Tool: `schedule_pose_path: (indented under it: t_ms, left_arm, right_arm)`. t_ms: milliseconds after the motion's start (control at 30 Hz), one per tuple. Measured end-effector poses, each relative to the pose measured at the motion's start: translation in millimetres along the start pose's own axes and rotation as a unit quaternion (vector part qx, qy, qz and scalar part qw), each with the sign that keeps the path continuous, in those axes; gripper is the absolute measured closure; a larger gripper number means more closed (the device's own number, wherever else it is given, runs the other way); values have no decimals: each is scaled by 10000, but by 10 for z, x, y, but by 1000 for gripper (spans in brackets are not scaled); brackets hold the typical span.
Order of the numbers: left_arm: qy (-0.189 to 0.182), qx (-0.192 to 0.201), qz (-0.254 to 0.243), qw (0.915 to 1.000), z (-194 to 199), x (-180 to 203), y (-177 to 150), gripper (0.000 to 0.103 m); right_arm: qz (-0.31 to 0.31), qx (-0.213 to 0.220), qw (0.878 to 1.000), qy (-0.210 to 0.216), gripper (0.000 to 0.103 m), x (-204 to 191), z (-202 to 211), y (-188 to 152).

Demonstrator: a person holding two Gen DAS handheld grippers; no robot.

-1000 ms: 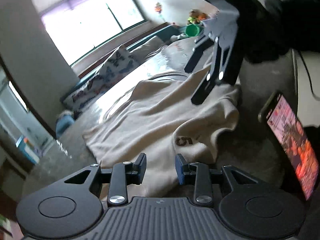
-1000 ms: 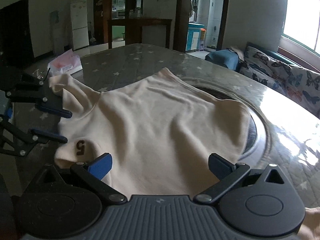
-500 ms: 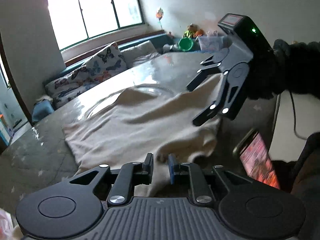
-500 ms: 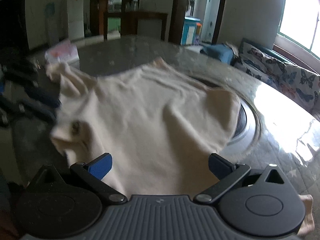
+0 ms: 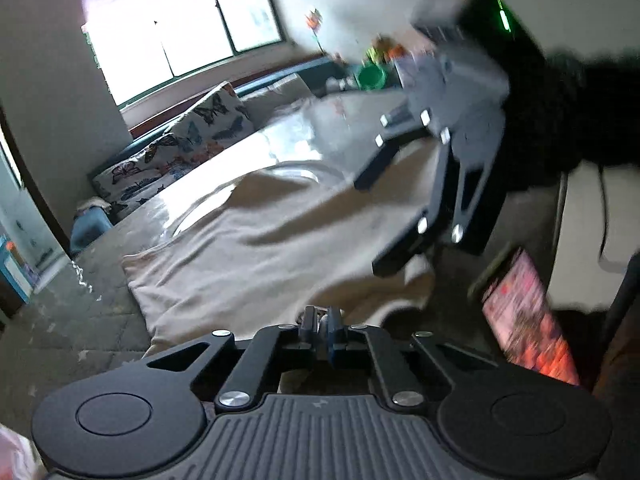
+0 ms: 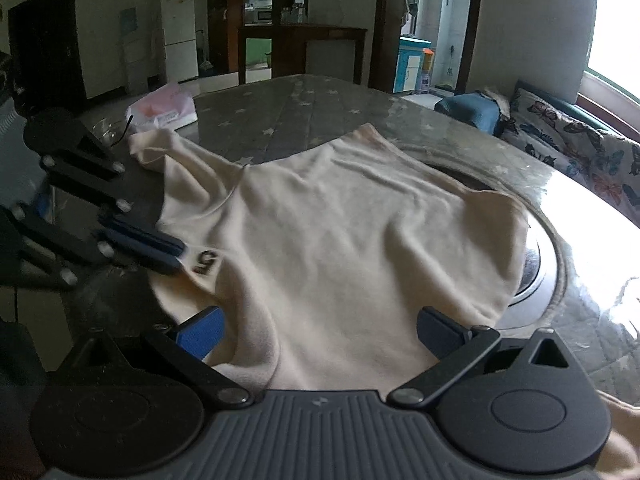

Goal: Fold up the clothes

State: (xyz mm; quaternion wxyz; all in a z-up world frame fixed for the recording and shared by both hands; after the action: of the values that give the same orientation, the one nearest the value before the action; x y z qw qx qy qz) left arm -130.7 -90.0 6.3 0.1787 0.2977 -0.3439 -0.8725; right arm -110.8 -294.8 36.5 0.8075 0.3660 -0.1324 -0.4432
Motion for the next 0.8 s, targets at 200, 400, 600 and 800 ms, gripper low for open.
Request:
schedule_pose_path:
  t_ms: [200,400,600,800]
  left_arm:
    - [-326,287,453,9980,196,-92,-19,100]
    - [-329,87,273,9990,185,-26,-51,99]
    - [-69,145,-408,9990,53,107,65,76]
    - [138,-281,-744,9967,-258,165,-6,97]
  right_arm:
    - [-7,112,9999,82,0,-33,47,53]
    - [67,119,9996,-243,0,-9,-108,96]
    - [-36,-70,10000,-52,0,1,-83,39]
    - [95,-205,9997,-36,0,-52,-75,-56]
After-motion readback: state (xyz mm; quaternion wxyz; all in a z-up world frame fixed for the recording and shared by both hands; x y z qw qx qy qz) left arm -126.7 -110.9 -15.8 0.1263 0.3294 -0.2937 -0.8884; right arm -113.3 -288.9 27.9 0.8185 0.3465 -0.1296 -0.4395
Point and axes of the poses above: each gripper's, at about its wrist camera, not at the fingertips, and z roughly against the way its jaws point, x to its right, y to its top, the point moved 3 cm from there along -z, roughly the way its jaws point, and after that the axes turned 12 degrees about -z, right-handed, at the moved point
